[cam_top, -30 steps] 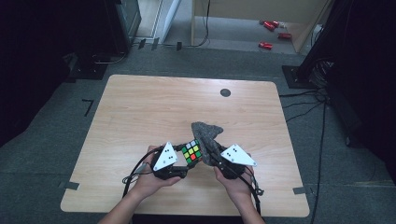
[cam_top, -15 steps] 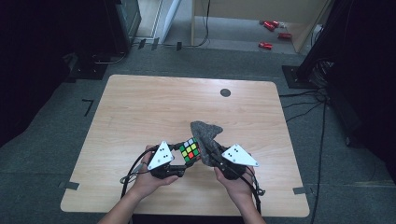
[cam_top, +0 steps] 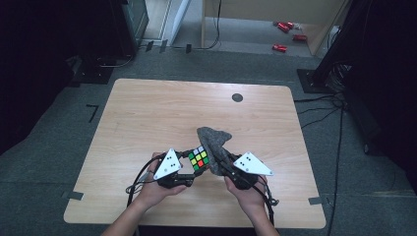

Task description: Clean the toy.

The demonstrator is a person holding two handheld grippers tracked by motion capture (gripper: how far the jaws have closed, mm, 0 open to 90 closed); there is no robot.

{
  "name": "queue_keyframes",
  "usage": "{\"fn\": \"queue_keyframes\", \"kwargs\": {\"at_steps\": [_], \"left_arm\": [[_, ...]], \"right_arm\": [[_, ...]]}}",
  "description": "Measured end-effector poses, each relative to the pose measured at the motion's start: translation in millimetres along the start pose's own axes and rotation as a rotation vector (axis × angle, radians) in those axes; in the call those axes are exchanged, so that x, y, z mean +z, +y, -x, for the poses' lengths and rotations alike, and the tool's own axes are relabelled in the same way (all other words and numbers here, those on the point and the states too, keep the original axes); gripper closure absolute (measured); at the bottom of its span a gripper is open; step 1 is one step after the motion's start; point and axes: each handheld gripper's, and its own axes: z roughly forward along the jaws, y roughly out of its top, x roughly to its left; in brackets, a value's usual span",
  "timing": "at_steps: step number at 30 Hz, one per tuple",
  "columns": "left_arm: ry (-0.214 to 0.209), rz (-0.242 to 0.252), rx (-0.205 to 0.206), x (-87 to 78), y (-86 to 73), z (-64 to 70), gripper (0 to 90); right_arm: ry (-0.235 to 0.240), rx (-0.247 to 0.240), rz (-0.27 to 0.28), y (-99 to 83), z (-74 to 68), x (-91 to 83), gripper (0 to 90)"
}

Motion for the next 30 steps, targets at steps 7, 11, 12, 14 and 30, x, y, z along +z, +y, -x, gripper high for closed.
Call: {"fn": "queue_keyframes", "kwargs": {"at_steps": [7,11,12,14,30], "left_arm": [[0.002,0.022,-0.006,-3.8,3.0,0.2,35.1],[-0.002,0.027,-0.022,-3.0,1.9,-2.2,35.1],[0.004,0.016,-0.020,-1.7,1.3,-2.5,35.1],[0.017,-0.012,-0.016,1.2,-1.0,-2.4,35.1],[0.047,0.066,-0.146,-10.8,1.8,-17.8,35.0]], "right_arm": [[-0.021,0.016,-0.025,-3.7,3.8,2.0,73.4],[-0.020,0.044,-0.044,-6.9,9.1,2.8,73.1],[-0.012,0.039,-0.032,-4.8,7.6,1.5,73.0],[-0.001,0.004,0.007,0.6,0.3,-1.8,73.0],[-0.005,0.034,-0.042,-15.6,0.4,9.1,74.3]]}}
